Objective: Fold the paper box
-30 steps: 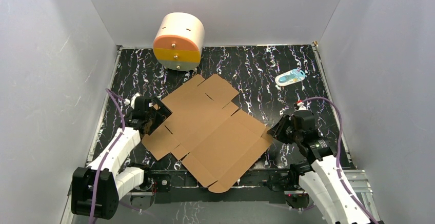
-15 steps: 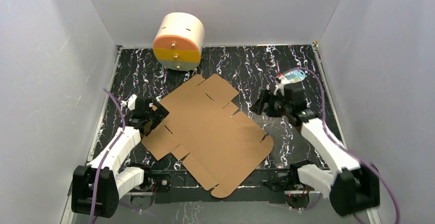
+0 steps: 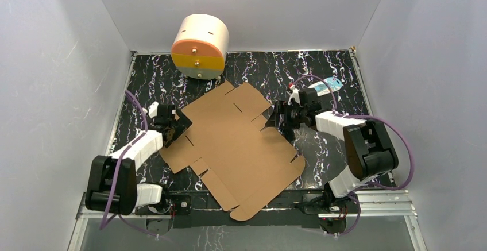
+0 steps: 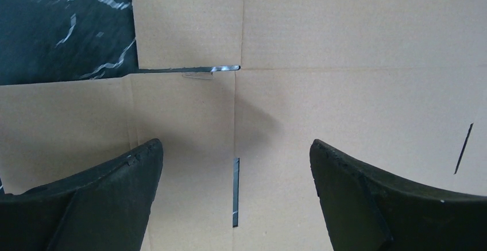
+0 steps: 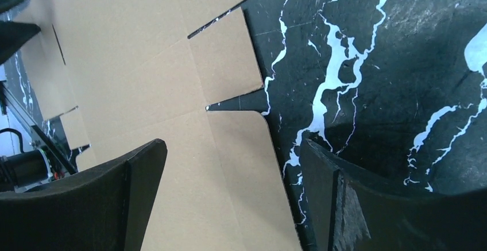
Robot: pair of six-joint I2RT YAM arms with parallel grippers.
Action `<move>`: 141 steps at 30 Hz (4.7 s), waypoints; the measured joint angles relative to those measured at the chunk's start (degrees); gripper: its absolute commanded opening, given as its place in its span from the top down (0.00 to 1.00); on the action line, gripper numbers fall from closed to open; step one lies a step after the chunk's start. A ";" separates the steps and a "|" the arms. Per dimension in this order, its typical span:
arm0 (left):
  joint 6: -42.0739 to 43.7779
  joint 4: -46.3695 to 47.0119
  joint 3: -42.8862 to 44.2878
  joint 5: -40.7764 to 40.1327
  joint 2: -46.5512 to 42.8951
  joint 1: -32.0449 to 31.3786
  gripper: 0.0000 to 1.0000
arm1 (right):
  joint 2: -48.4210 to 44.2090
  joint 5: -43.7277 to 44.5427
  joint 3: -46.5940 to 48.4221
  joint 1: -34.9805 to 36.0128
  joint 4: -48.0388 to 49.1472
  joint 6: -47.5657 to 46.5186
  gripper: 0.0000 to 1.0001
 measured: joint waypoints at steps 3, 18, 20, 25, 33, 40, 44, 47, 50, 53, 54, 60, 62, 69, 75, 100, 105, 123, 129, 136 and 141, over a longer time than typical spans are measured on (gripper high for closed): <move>1.07 2.60 1.79 0.94 3.34 -0.09 0.04 | -0.70 0.50 -1.20 0.00 -0.22 -0.39 0.04; 8.26 15.72 10.86 8.61 17.77 -6.97 0.04 | -22.75 0.94 -17.09 1.53 -9.40 4.42 0.05; 8.90 16.92 11.50 10.71 18.69 -7.65 0.04 | -25.42 2.64 -16.96 1.77 -10.99 4.55 0.05; 10.14 17.33 12.52 14.23 19.43 -8.28 0.04 | -26.84 5.77 -13.88 1.88 -11.13 2.34 0.05; 7.96 22.40 11.56 21.97 17.94 -0.74 0.06 | -12.96 4.96 -4.35 4.96 1.03 -0.39 0.05; 5.46 26.73 12.57 27.47 20.00 5.01 0.07 | 0.26 5.35 4.33 6.93 9.79 -1.22 0.05; 5.44 27.30 14.58 30.21 24.00 6.19 0.07 | 7.78 6.14 10.58 6.93 12.17 -2.12 0.05; 5.81 27.17 16.20 32.11 27.06 7.54 0.08 | 12.35 6.08 14.51 6.97 13.29 -2.45 0.05; 6.36 27.04 17.64 33.97 29.33 8.28 0.09 | 15.76 6.03 17.09 7.15 14.53 -2.80 0.05; 7.39 26.62 20.22 35.60 31.56 8.35 0.10 | 18.95 5.90 18.86 7.23 15.52 -3.72 0.05; 7.63 26.60 20.92 36.15 32.17 8.35 0.12 | 19.89 5.88 19.28 7.26 15.74 -3.89 0.05; 8.24 26.60 23.12 39.39 34.75 8.35 0.34 | 23.30 5.31 20.00 7.30 17.55 -4.31 0.06; 8.48 26.60 23.28 39.60 35.39 8.61 0.43 | 23.65 5.31 20.00 7.26 18.43 -4.37 0.06; 9.88 23.52 24.28 38.51 35.65 9.11 0.73 | 24.28 6.03 19.78 7.19 20.79 -4.98 0.06; 11.37 19.82 26.82 37.07 35.65 7.23 0.84 | 24.30 7.67 19.63 7.69 21.35 -5.44 0.06; 22.86 -9.11 48.94 -0.37 41.90 -10.80 0.92 | 24.30 21.11 20.57 12.92 19.65 -6.80 0.05; 23.67 -11.96 51.52 -4.79 44.28 -12.79 0.94 | 24.28 22.47 20.57 13.25 19.63 -6.69 0.05; 24.22 -14.82 48.98 -8.26 37.70 -13.22 0.29 | 21.00 19.58 21.49 12.50 9.49 -8.22 0.01; 22.86 -14.23 45.64 -4.70 28.17 -13.22 0.22 | 18.10 14.45 22.40 7.63 1.53 -8.37 0.02; 20.04 -8.26 41.59 7.02 24.57 -13.25 0.17 | 14.16 11.63 22.36 0.09 -1.11 -6.91 0.01; 17.94 -4.87 40.92 15.17 27.76 -13.25 0.13 | 12.74 6.67 20.09 -4.55 2.80 -4.63 0.01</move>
